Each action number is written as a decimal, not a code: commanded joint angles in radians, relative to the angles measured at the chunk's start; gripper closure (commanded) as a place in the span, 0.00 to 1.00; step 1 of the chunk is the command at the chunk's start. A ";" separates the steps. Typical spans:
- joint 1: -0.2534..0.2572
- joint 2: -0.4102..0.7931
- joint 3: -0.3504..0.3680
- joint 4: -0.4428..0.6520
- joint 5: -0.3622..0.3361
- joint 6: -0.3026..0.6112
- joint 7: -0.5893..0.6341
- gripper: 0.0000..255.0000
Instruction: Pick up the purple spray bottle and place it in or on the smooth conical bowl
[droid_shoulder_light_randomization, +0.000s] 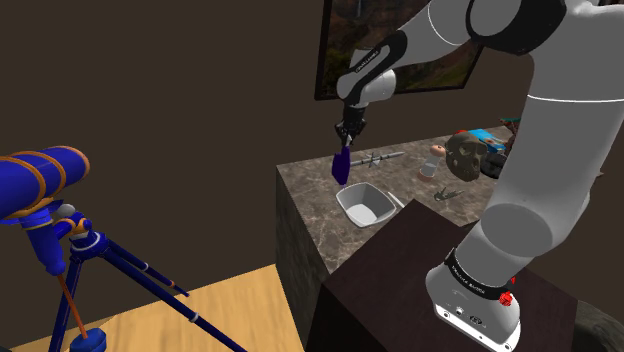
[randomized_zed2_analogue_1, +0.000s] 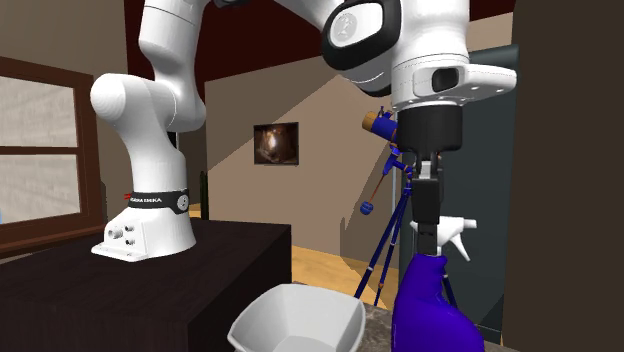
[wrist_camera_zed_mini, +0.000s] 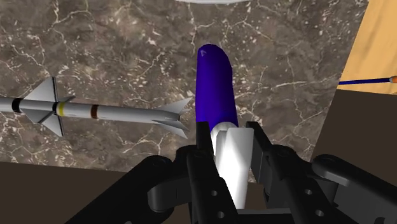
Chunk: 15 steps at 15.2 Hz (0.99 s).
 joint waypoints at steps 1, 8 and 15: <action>0.001 -0.020 -0.003 0.004 -0.005 -0.024 0.002 1.00; 0.006 -0.081 -0.009 0.026 -0.022 -0.106 0.011 1.00; 0.010 -0.135 -0.013 0.058 -0.036 -0.191 0.019 1.00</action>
